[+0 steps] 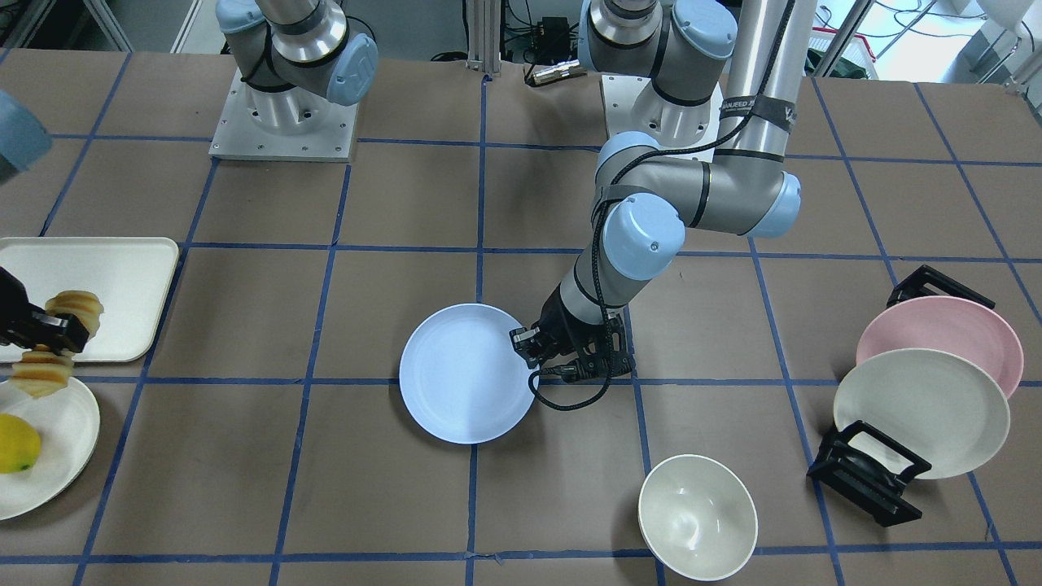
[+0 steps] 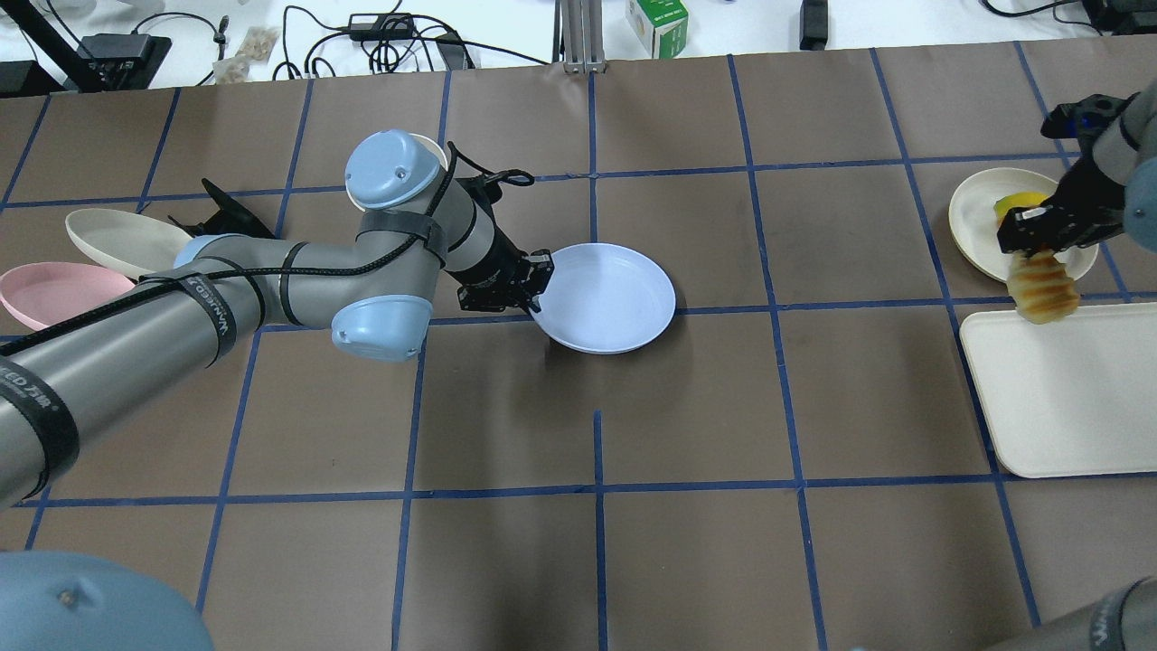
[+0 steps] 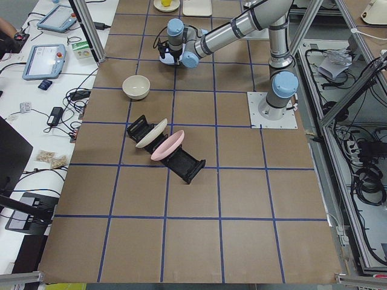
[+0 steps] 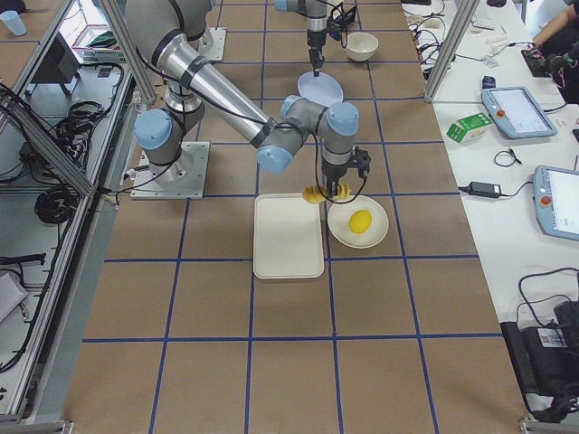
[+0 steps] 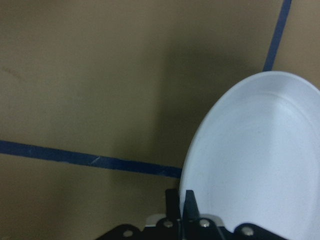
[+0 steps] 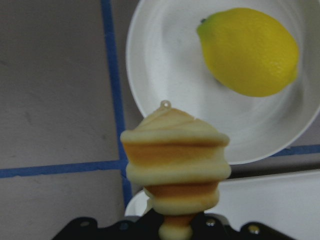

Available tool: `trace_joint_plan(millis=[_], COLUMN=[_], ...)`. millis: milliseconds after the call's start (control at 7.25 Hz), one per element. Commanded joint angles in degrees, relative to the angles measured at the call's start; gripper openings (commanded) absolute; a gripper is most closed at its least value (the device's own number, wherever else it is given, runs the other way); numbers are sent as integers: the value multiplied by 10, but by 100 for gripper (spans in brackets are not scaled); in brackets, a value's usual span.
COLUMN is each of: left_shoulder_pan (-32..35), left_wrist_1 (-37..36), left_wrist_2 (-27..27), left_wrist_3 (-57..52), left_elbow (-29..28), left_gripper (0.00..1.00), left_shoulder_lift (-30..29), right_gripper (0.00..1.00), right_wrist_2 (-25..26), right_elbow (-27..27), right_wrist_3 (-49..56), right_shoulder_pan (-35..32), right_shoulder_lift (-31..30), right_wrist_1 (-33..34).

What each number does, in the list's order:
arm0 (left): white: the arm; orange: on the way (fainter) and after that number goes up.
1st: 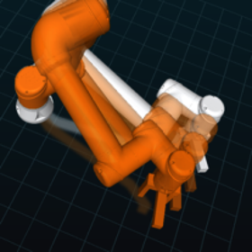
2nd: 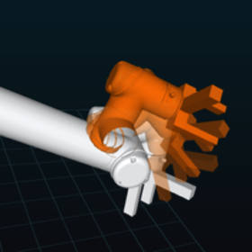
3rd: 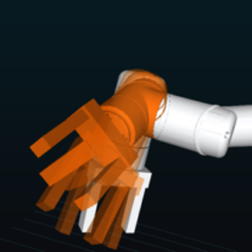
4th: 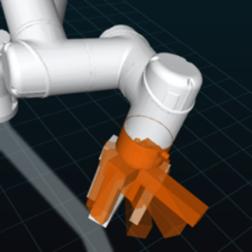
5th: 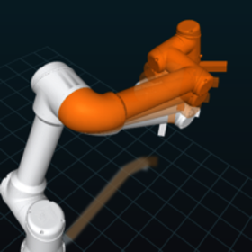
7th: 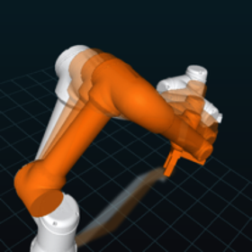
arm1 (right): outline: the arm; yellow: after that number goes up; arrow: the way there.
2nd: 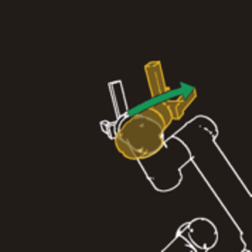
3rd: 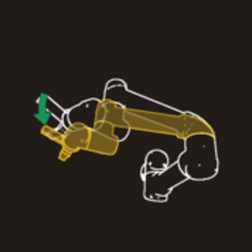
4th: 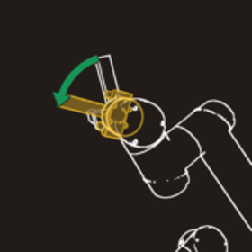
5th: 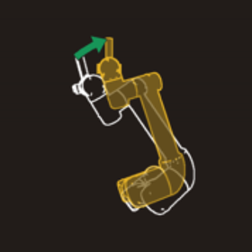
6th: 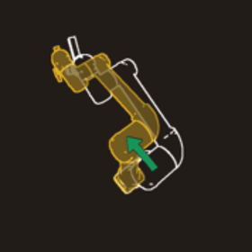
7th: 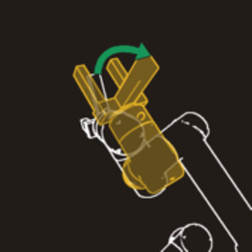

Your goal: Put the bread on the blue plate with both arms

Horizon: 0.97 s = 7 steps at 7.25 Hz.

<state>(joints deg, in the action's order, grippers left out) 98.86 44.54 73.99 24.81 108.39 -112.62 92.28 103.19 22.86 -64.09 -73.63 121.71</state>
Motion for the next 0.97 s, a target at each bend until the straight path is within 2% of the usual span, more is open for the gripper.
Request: trace_joint_plan(millis=[0,138,276,414,552,690,828], left_shoulder_pan=[0,0,-6,-17,-19,-27,-44], left_wrist_1=[-2,-2,0,13,61,129,209], left_wrist_2=[0,4,6,38,77,107,179], left_wrist_3=[-7,0,-10,-15,-23,-95,-159], left_elbow=[4,-2,-13,-44,-82,-118,-157], left_gripper=[95,100,100,100,100,100,100], left_shoulder_lift=[-2,6,16,21,26,37,55], right_gripper=[8,9,9,9,9,9,9], right_wrist_2=[-1,-16,-24,-24,-25,-41,-59], right_elbow=[0,1,1,1,0,1,1], right_wrist_3=[-77,-97,-115,-138,-216,-267,-334], right_shoulder_pan=[-92,-119,-147,-195,-248,-298,-341], right_shoulder_lift=[-6,-6,-8,-19,-22,-18,-10], right_wrist_1=[-3,-3,-14,-11,-10,-5,0])
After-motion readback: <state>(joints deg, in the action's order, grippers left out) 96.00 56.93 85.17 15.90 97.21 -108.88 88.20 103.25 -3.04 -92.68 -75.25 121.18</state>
